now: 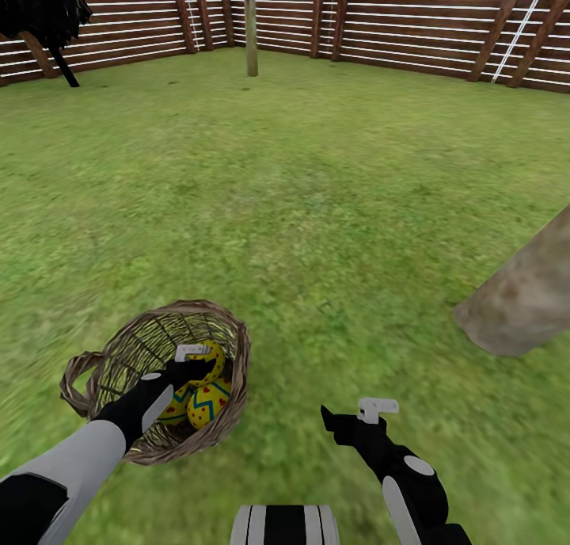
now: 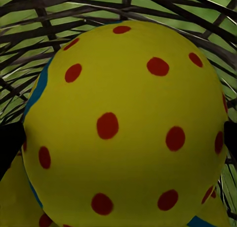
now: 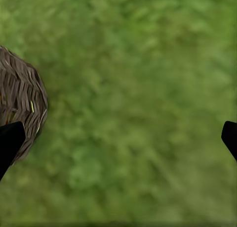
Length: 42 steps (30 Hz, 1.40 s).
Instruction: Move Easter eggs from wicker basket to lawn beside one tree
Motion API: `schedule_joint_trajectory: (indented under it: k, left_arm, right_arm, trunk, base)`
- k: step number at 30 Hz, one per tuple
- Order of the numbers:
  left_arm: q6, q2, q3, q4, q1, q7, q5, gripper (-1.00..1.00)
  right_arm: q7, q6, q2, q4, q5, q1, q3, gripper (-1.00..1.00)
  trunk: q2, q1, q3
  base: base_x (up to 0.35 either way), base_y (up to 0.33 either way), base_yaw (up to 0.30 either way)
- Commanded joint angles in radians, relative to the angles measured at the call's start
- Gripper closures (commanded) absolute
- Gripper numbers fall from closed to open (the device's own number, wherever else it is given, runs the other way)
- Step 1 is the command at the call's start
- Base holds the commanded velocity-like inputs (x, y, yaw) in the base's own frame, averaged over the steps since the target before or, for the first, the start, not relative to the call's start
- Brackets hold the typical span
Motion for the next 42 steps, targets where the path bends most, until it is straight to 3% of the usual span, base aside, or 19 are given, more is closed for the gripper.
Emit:
schedule_joint_trajectory:
  k: [1, 2, 3, 42]
  left_arm:
    - [0.005, 0.001, -0.004, -0.002, 0.000, 0.000, 0.008, -1.00]
    - [0.005, 0.001, -0.004, -0.002, 0.000, 0.000, 0.008, -1.00]
    - [0.004, 0.001, -0.004, -0.002, 0.000, 0.000, 0.008, 1.00]
    - [0.005, 0.001, -0.003, -0.002, -0.001, 0.004, 0.008, 1.00]
  right_arm:
    - [-0.005, 0.004, 0.000, -0.001, -0.008, 0.000, 0.000, -1.00]
    - [-0.005, 0.004, 0.000, -0.001, -0.008, 0.000, 0.000, -1.00]
    - [-0.005, 0.004, 0.000, -0.001, -0.008, 0.000, 0.000, -1.00]
    - [-0.005, 0.004, 0.000, -0.001, -0.008, 0.000, -0.001, -1.00]
  trunk:
    - [0.000, 0.000, -0.001]
    - [0.000, 0.000, -0.001]
    - [0.000, 0.000, -0.001]
    - [0.000, -0.001, 0.003]
  base:
    - [0.000, 0.000, 0.000]
    - [0.000, 0.000, 0.000]
    - [0.000, 0.000, 0.000]
    - [0.000, 0.000, 0.000]
